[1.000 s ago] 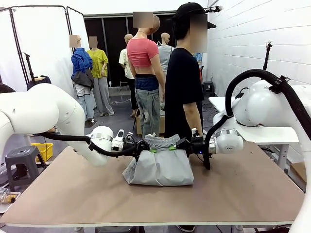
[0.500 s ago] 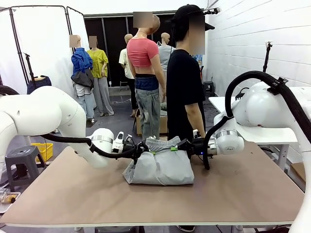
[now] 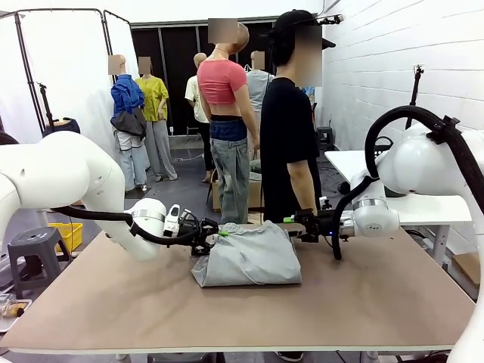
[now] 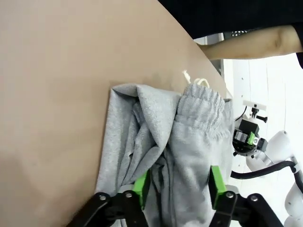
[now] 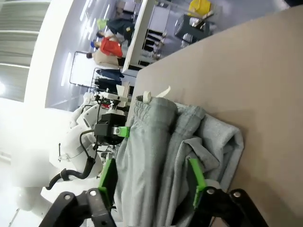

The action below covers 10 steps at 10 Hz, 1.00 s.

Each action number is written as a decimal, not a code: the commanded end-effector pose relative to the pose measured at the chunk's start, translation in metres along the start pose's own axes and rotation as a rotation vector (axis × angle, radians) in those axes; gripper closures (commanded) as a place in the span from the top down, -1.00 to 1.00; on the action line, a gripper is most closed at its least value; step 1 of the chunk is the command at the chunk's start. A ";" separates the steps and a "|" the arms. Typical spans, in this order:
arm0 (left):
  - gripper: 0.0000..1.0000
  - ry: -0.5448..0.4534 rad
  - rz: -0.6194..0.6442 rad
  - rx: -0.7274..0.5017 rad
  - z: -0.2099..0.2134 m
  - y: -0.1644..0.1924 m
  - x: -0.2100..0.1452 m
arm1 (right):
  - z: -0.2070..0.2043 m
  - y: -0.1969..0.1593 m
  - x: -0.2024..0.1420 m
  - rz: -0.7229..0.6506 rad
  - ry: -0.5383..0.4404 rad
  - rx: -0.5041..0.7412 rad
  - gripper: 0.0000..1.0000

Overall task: Fold the training pants.
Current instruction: Fold the Training pants in half.

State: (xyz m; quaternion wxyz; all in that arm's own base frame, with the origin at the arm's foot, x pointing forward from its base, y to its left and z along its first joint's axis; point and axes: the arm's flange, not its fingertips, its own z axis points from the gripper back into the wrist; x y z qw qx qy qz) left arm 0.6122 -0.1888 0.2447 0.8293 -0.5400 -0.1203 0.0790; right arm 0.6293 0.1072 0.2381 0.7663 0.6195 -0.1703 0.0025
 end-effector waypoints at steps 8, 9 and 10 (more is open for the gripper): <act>1.00 -0.144 -0.065 0.097 0.076 -0.040 0.005 | 0.027 0.035 -0.004 0.069 -0.044 -0.057 1.00; 1.00 -0.144 -0.065 0.097 0.076 -0.040 0.005 | 0.027 0.035 -0.004 0.069 -0.044 -0.057 1.00; 1.00 -0.144 -0.065 0.097 0.076 -0.040 0.005 | 0.027 0.035 -0.004 0.069 -0.044 -0.057 1.00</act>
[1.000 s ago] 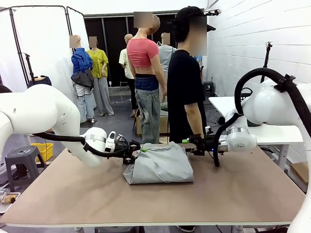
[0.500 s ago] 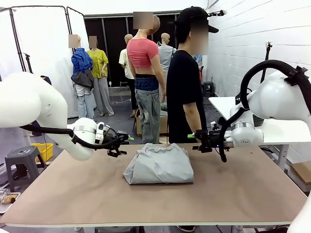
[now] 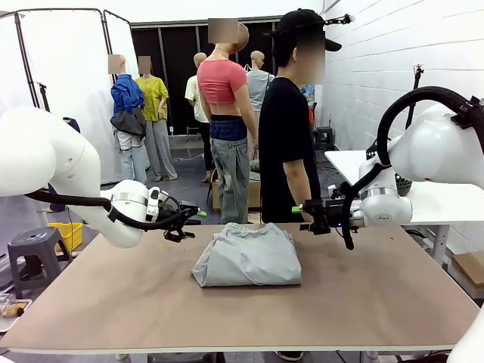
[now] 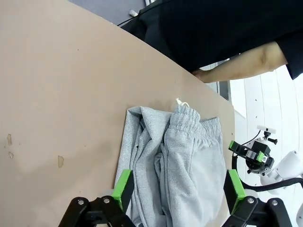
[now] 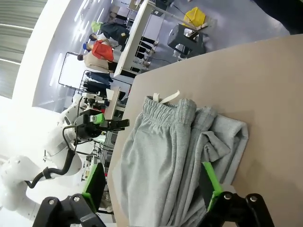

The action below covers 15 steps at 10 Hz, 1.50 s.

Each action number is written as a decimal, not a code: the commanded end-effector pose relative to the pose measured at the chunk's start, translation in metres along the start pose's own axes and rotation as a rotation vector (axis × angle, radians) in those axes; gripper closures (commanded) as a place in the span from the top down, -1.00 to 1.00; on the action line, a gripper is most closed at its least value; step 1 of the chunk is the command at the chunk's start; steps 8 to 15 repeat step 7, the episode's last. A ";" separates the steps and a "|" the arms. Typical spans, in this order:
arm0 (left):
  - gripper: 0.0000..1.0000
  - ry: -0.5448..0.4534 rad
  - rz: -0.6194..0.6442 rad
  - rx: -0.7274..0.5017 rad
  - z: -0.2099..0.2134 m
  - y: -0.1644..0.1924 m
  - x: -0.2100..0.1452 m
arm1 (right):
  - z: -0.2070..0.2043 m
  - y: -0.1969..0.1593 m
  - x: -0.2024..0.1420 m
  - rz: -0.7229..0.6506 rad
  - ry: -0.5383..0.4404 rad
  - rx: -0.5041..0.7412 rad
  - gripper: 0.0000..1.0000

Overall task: Fold the training pants.
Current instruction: Fold the Training pants in half.

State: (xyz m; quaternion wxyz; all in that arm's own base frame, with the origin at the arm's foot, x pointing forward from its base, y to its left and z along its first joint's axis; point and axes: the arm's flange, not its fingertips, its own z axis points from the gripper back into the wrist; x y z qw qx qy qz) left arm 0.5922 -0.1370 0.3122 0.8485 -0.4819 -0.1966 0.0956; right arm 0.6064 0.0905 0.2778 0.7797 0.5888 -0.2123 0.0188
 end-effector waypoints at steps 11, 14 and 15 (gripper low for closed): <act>1.00 0.005 0.008 -0.012 -0.002 0.001 0.003 | -0.002 -0.004 0.003 -0.019 -0.004 0.000 1.00; 1.00 0.005 0.008 -0.012 -0.002 0.001 0.003 | -0.002 -0.004 0.003 -0.019 -0.004 0.000 1.00; 1.00 0.005 0.008 -0.012 -0.002 0.001 0.003 | -0.002 -0.004 0.003 -0.019 -0.004 0.000 1.00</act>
